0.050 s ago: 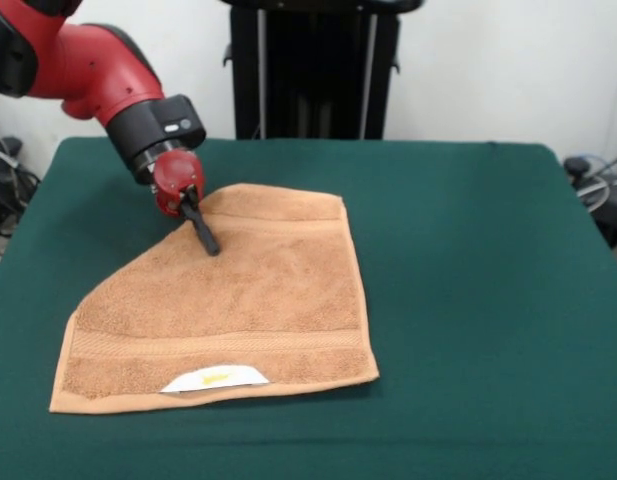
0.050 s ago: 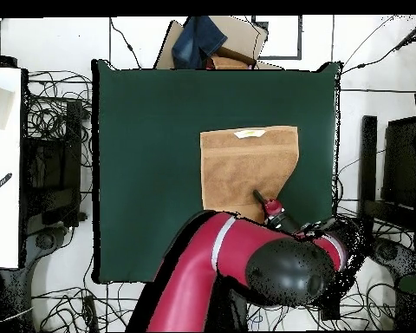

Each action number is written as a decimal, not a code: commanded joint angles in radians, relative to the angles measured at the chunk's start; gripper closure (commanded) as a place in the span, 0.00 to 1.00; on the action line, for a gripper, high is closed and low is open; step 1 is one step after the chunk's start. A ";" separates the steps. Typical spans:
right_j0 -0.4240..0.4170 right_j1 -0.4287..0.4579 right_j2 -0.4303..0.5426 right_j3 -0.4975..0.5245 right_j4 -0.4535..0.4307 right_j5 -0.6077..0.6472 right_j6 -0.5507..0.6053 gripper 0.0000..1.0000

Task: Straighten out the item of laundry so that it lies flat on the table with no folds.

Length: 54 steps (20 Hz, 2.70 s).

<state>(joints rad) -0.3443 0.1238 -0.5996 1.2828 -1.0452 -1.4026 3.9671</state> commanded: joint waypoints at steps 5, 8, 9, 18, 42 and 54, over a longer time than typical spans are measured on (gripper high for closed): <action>0.068 0.192 0.236 -0.207 0.225 0.480 -0.015 1.00; 0.117 0.182 0.204 -0.181 0.274 0.620 -0.039 1.00; 0.132 0.181 0.193 -0.179 0.280 0.665 -0.037 1.00; 0.195 0.192 0.172 -0.206 0.277 0.893 0.005 1.00; 0.172 0.236 0.190 -0.248 0.463 0.852 -0.077 1.00; 0.183 0.251 0.185 -0.238 0.594 0.829 -0.128 1.00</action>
<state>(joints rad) -0.1863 0.1130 -0.7036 1.3601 -0.8178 -1.1929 3.9671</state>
